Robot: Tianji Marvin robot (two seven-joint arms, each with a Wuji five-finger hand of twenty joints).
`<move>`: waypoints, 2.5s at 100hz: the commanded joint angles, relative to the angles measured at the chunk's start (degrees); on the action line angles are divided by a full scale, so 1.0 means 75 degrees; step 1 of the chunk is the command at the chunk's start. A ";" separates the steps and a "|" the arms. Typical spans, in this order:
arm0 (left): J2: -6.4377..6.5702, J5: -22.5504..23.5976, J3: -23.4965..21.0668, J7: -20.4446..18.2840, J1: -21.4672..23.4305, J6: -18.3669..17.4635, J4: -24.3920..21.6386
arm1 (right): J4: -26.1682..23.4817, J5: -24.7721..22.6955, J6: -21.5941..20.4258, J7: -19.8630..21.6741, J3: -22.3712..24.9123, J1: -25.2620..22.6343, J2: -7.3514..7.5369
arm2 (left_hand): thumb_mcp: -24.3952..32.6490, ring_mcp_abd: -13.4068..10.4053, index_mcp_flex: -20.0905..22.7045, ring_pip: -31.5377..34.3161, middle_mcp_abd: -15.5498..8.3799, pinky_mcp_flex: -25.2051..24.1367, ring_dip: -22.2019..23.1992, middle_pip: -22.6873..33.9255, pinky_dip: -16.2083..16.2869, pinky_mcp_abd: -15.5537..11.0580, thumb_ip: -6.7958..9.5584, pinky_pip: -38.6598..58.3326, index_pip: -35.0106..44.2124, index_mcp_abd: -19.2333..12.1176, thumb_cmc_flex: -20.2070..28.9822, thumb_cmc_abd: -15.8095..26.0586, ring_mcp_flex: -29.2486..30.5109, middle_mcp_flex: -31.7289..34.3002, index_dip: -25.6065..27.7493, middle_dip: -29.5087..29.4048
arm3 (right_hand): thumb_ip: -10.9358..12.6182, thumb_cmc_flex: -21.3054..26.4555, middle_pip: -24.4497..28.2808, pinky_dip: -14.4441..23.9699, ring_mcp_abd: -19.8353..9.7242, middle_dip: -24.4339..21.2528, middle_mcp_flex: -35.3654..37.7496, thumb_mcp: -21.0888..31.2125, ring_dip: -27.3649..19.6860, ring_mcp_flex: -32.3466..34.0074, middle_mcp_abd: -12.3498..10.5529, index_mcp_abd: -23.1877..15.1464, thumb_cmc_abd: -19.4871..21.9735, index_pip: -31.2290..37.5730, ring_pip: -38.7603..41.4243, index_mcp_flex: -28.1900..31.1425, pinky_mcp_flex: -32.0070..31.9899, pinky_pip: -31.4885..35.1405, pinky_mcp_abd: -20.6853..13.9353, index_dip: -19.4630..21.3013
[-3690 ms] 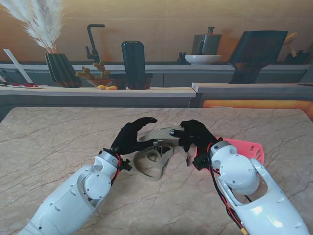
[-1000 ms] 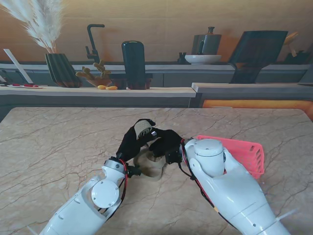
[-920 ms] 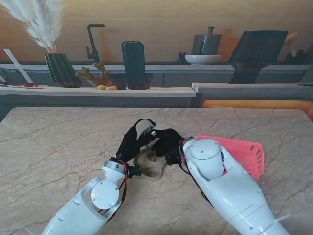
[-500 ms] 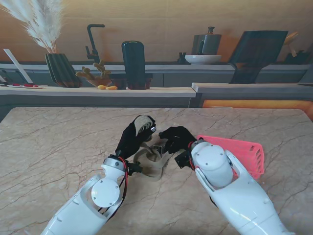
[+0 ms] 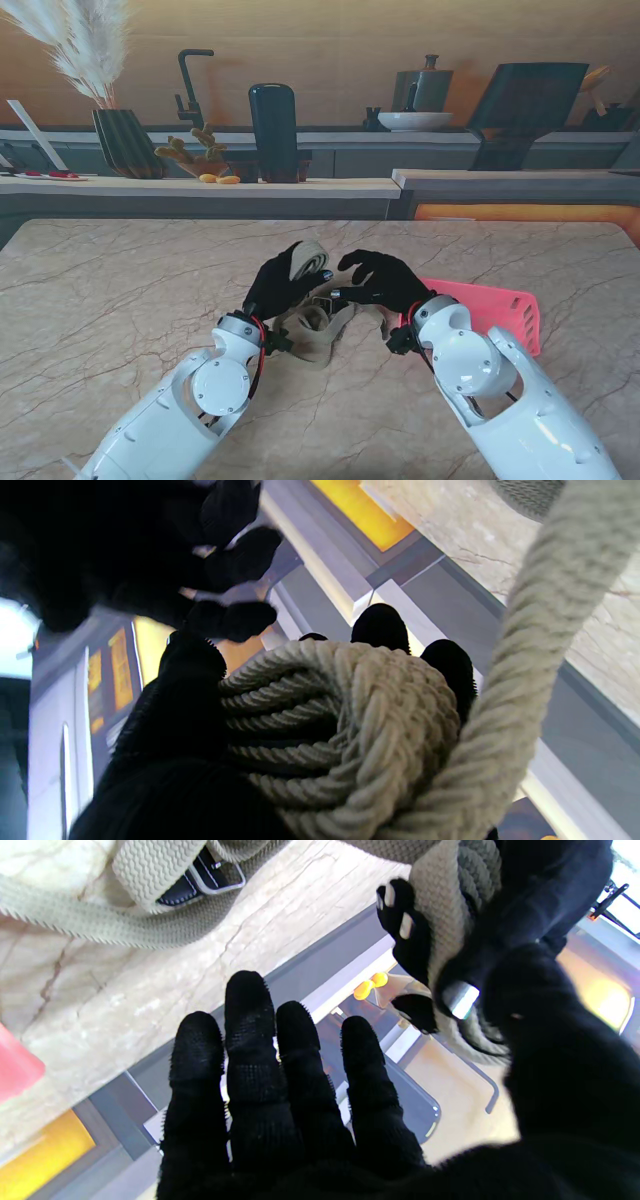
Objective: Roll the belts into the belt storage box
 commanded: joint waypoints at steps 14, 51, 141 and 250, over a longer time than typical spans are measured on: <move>0.0097 0.0666 0.0178 0.0218 -0.0269 -0.0010 0.0336 | 0.0031 -0.0287 -0.0290 -0.0414 -0.0187 0.0052 -0.0064 | 0.2541 -0.0391 0.0300 0.2180 -0.0670 0.0789 0.0699 0.1329 -0.0072 0.0190 0.0182 0.1007 0.0905 -0.0277 -0.0565 -0.0674 0.1403 0.0803 0.0630 0.0365 | 0.0098 -0.2056 -0.0232 0.0177 0.0090 -0.0185 0.0034 -0.0091 -0.0151 0.0002 0.0252 0.0302 0.0461 -0.0538 -0.0296 -0.0023 0.0202 -0.0140 0.0186 0.0020; 0.0286 0.1923 0.0536 0.0514 -0.0628 0.0081 0.0672 | 0.0336 -0.1076 0.0367 -0.0907 -0.0776 0.0535 -0.0154 | 0.2847 -0.0448 0.0387 0.2570 -0.0636 0.0949 0.0659 0.1368 -0.0111 0.0239 0.0155 0.1137 0.1022 -0.0274 -0.0656 -0.0796 0.1412 0.0868 0.0948 0.0375 | 0.0146 -0.2400 0.0810 0.0215 0.0548 -0.0030 0.2036 -0.0254 0.0236 0.1853 0.0631 0.0643 0.1621 -0.0075 0.1252 0.1863 0.1340 0.1307 0.0844 0.0407; 0.0376 0.2285 0.0634 0.0495 -0.0751 0.0207 0.0767 | 0.0698 -0.0074 0.1293 -0.0550 -0.1709 0.1341 -0.0316 | 0.2967 -0.0401 0.0478 0.2556 -0.0585 0.0907 0.0574 0.1343 -0.0201 0.0315 0.0142 0.1073 0.0942 -0.0312 -0.0677 -0.0880 0.1405 0.0890 0.0951 0.0386 | -0.0312 0.2060 0.1302 -0.0421 0.0261 -0.0082 0.3760 0.1439 -0.0009 0.3499 0.0200 -0.0038 0.1075 0.3383 0.2098 0.2352 0.2005 0.2276 0.0527 -0.1823; 0.0303 0.1148 -0.0010 -0.0008 -0.0339 -0.0262 0.0481 | -0.0586 0.3361 0.1498 -0.1173 0.0527 -0.0238 -0.0645 | 0.1684 -0.0058 -0.1580 -0.5586 0.0387 -0.3714 -0.1272 -0.5572 0.0105 0.0331 0.0320 -0.4536 -0.4934 -0.0312 -0.3502 -0.0405 -0.5062 -0.5044 -0.1145 -0.3779 | -0.0836 0.2547 0.1398 -0.0338 -0.0057 0.0233 0.3462 0.1516 0.0348 0.3154 -0.0139 -0.0768 0.1447 0.3672 0.2189 0.2092 0.1644 0.1756 -0.0045 -0.1224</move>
